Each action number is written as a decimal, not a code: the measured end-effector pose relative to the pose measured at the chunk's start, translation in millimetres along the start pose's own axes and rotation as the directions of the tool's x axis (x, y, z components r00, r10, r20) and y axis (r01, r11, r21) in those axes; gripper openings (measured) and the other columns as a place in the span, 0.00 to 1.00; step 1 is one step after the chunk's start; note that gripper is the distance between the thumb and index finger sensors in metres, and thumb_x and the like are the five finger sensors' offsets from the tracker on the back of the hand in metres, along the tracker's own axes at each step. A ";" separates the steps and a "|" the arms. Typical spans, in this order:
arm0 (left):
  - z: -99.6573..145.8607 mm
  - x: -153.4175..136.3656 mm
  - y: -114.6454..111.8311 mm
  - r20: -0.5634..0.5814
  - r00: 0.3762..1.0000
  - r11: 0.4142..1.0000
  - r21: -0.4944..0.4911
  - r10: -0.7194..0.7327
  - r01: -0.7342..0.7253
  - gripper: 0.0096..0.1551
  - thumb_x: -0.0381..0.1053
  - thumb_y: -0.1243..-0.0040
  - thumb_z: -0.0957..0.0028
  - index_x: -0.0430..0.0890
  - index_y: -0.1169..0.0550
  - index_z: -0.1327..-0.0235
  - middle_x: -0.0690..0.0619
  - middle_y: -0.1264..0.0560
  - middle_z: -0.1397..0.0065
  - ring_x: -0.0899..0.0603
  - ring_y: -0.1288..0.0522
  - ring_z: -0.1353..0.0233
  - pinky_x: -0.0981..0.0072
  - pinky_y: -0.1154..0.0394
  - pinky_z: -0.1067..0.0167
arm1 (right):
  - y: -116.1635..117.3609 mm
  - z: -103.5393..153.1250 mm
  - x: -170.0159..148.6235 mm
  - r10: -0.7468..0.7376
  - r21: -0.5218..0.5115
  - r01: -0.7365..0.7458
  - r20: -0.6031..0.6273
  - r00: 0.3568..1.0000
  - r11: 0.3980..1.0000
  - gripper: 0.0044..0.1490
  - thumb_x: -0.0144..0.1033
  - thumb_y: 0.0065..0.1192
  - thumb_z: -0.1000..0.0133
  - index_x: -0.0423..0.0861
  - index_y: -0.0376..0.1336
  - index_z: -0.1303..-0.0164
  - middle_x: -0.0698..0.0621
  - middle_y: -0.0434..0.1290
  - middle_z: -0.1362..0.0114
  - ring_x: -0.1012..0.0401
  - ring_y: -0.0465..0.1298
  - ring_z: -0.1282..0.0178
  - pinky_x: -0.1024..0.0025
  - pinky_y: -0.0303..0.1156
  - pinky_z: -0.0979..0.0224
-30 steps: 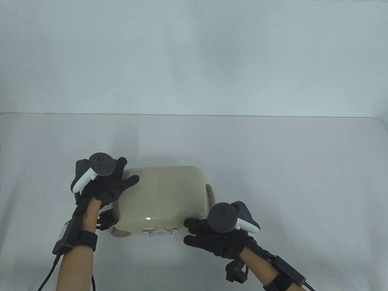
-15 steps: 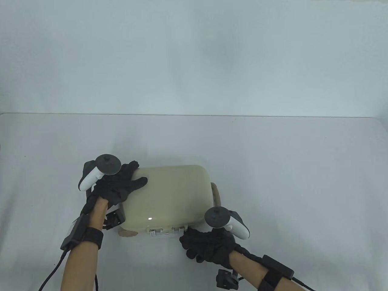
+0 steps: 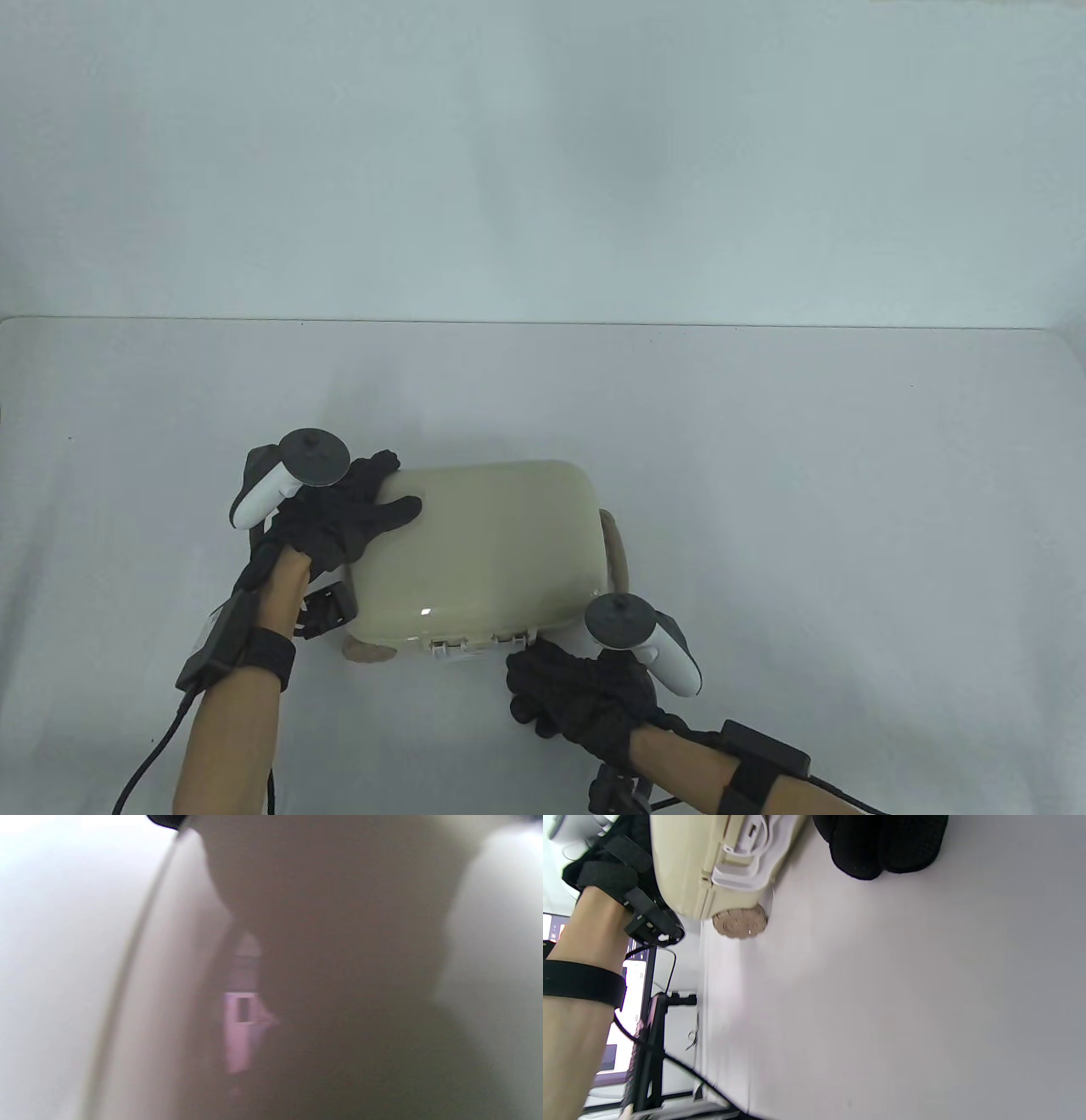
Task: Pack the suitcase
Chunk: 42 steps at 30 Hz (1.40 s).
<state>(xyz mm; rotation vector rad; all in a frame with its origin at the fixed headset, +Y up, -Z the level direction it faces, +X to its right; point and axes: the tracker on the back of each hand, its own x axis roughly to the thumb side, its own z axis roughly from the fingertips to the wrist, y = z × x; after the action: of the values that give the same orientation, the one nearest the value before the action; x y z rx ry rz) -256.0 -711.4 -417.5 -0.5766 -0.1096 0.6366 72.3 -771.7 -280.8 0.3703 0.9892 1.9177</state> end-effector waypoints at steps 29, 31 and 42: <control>-0.5 -4.1 5.7 0.004 1.000 0.998 -0.055 -0.007 0.007 0.58 0.78 0.52 0.53 0.60 0.61 0.18 0.45 0.64 0.12 0.31 0.59 0.14 0.41 0.49 0.21 | -4.4 -5.0 17.7 -0.084 0.273 0.042 0.146 0.986 0.961 0.48 0.65 0.35 0.37 0.40 0.43 0.19 0.44 0.58 0.14 0.44 0.68 0.21 0.50 0.72 0.27; -0.7 -4.2 5.7 0.005 1.000 0.998 -0.056 -0.003 0.004 0.58 0.78 0.52 0.53 0.60 0.61 0.18 0.45 0.64 0.13 0.31 0.59 0.14 0.41 0.49 0.21 | -2.9 -3.9 22.3 -0.036 0.262 -0.006 0.154 0.987 0.965 0.48 0.65 0.36 0.37 0.40 0.42 0.19 0.44 0.60 0.16 0.45 0.70 0.23 0.51 0.72 0.28; -1.3 -4.6 6.2 0.011 1.000 0.998 -0.056 -0.004 0.005 0.58 0.78 0.52 0.52 0.59 0.61 0.18 0.44 0.64 0.13 0.31 0.58 0.14 0.41 0.49 0.21 | 6.8 24.2 62.6 0.451 -0.008 -0.466 0.268 0.851 0.885 0.46 0.63 0.43 0.39 0.40 0.54 0.22 0.45 0.72 0.27 0.49 0.79 0.35 0.58 0.77 0.37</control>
<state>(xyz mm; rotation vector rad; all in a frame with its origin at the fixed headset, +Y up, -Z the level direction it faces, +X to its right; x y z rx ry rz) -262.6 -710.7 -421.6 -0.6269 -0.1389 0.6340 49.4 -709.3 -268.8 0.9438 0.8261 2.1896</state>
